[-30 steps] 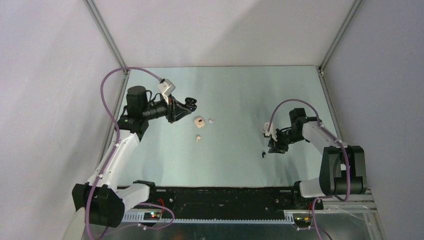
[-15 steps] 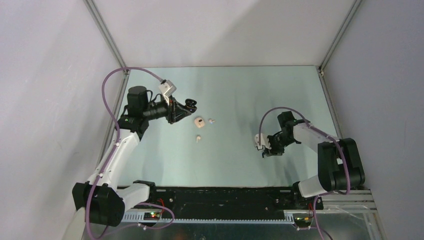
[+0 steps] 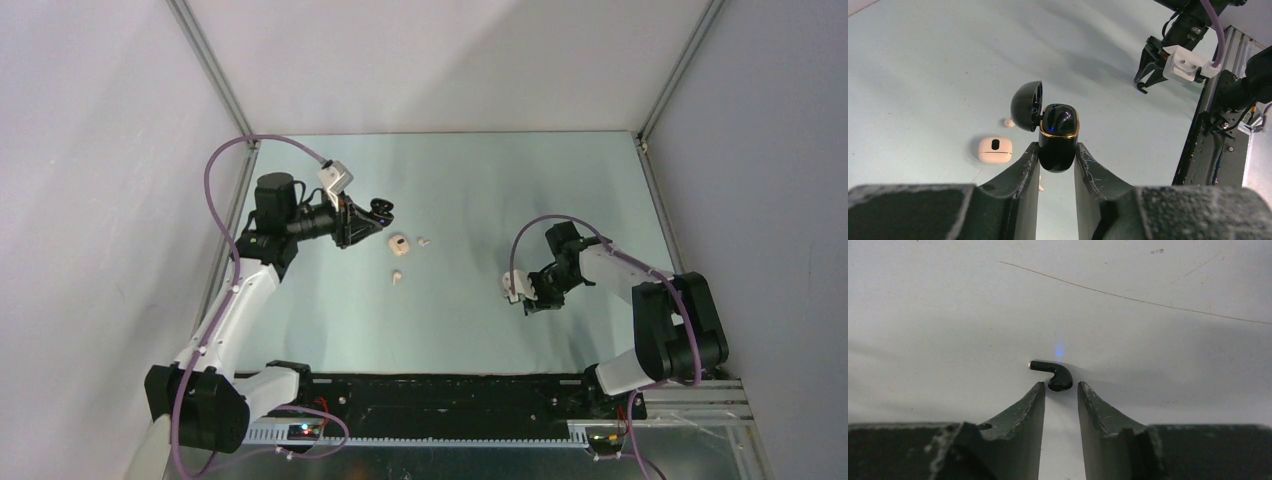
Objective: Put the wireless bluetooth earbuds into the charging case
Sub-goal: Pick up the earbud from the center of the board.
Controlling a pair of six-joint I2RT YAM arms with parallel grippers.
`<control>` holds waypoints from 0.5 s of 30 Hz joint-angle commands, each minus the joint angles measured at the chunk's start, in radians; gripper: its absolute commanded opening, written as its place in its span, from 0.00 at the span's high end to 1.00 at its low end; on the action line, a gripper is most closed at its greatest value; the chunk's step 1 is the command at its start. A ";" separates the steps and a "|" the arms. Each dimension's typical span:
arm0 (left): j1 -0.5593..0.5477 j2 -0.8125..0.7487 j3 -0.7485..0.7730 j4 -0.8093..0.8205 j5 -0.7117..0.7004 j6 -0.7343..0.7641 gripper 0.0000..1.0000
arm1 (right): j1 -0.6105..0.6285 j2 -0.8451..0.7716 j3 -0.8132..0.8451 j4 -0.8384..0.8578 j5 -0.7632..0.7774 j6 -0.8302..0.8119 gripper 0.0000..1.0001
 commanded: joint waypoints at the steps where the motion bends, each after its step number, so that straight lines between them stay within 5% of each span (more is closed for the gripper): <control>1: 0.004 -0.028 -0.004 0.007 0.016 0.030 1.00 | 0.019 0.030 0.003 -0.007 0.049 -0.008 0.67; 15: 0.003 -0.029 -0.016 0.006 0.015 0.038 1.00 | 0.049 0.043 0.008 -0.011 0.069 0.014 0.73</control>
